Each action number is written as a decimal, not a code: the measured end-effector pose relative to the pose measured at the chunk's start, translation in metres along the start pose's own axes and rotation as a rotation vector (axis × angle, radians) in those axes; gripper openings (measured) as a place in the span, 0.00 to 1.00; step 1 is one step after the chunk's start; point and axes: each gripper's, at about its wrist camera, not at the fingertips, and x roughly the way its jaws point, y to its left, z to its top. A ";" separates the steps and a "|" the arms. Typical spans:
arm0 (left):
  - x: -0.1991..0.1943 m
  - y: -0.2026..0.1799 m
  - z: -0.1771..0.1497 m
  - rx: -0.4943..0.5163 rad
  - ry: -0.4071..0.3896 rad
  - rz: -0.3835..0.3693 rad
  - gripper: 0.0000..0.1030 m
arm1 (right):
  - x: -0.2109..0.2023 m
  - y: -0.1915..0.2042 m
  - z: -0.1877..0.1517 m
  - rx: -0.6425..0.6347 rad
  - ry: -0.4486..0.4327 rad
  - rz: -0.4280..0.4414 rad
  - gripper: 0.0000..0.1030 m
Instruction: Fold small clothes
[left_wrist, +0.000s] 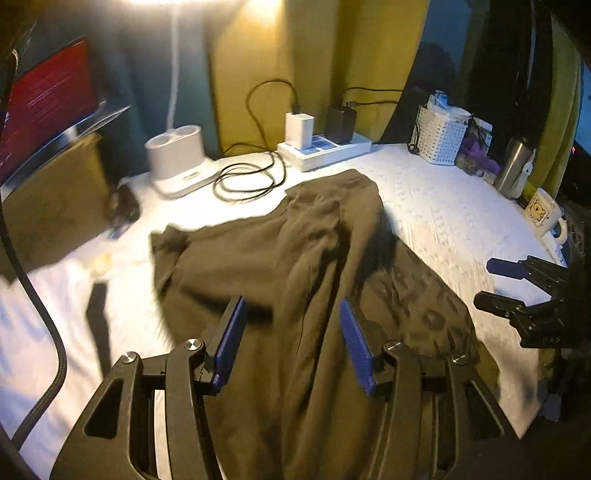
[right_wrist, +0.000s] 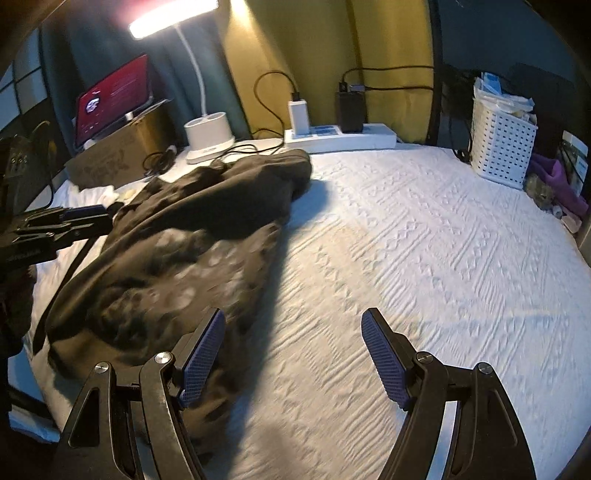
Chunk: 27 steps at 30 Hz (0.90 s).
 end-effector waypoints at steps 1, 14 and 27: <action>0.007 -0.002 0.006 0.012 0.001 0.004 0.51 | 0.004 -0.005 0.003 0.004 0.003 -0.001 0.75; 0.080 -0.028 0.049 0.158 0.100 0.004 0.52 | 0.052 -0.037 0.024 0.038 0.046 -0.006 0.75; 0.062 0.043 0.057 -0.008 0.037 0.083 0.06 | 0.071 -0.029 0.047 0.005 0.051 0.010 0.76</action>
